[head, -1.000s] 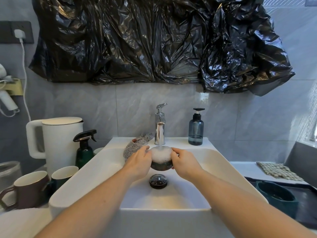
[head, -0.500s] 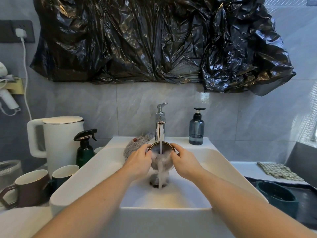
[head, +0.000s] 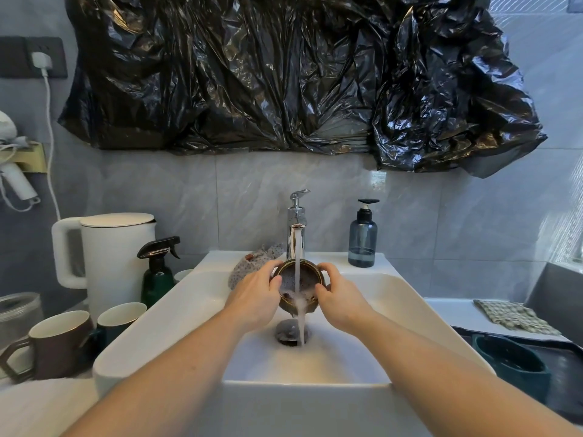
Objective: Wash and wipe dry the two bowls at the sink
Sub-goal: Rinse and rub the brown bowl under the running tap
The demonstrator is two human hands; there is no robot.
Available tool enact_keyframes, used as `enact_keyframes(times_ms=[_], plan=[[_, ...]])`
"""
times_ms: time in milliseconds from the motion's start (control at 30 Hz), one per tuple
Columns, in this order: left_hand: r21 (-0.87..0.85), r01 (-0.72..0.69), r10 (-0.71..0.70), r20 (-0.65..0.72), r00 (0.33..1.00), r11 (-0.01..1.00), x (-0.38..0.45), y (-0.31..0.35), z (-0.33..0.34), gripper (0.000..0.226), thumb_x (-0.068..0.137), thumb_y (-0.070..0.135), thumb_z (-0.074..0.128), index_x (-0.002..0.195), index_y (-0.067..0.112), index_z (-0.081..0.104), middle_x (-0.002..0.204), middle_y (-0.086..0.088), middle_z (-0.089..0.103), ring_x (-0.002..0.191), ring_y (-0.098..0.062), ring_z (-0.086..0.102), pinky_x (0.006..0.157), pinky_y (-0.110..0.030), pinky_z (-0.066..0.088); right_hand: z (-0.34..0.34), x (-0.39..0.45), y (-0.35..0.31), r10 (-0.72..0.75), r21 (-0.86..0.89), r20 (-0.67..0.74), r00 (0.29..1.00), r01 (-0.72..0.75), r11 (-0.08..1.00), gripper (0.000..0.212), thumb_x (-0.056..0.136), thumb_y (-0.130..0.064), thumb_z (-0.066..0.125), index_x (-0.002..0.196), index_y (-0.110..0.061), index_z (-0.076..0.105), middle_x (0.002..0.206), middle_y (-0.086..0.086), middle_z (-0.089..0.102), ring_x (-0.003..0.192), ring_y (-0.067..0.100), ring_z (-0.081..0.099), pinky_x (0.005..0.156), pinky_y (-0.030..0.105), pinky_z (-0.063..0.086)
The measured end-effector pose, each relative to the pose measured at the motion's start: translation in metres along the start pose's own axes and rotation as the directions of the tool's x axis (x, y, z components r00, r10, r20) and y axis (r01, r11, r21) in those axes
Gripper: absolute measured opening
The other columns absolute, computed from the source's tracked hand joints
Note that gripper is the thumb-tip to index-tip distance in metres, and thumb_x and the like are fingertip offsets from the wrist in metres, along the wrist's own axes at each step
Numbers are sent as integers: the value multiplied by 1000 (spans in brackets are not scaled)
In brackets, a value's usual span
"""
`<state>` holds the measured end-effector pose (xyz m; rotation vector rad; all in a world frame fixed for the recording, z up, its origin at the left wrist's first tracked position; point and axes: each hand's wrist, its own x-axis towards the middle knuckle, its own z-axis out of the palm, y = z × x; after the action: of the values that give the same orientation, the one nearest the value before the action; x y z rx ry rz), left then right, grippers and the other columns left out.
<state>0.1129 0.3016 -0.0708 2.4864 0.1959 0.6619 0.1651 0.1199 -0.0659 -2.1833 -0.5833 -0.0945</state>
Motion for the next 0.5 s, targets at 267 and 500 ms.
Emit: enact_keyframes(times_ms=[267, 500], plan=[[16, -36, 37, -43, 998, 999, -2, 1, -2, 39, 111, 32, 43, 148, 42, 49, 131, 7, 69, 123, -21, 60, 96, -38, 47, 0, 0, 1, 34, -3, 38, 999, -34, 999, 34, 104, -23, 43, 136, -33, 37, 109, 10, 70, 75, 18, 62, 60, 26, 46], [34, -25, 26, -41, 999, 999, -5, 5, -5, 37, 111, 34, 39, 144, 41, 55, 125, 6, 72, 121, -23, 61, 97, -40, 49, -3, -4, -2, 64, -16, 61, 996, -63, 998, 32, 105, -28, 40, 136, -26, 44, 106, 8, 73, 82, 15, 63, 62, 26, 45]])
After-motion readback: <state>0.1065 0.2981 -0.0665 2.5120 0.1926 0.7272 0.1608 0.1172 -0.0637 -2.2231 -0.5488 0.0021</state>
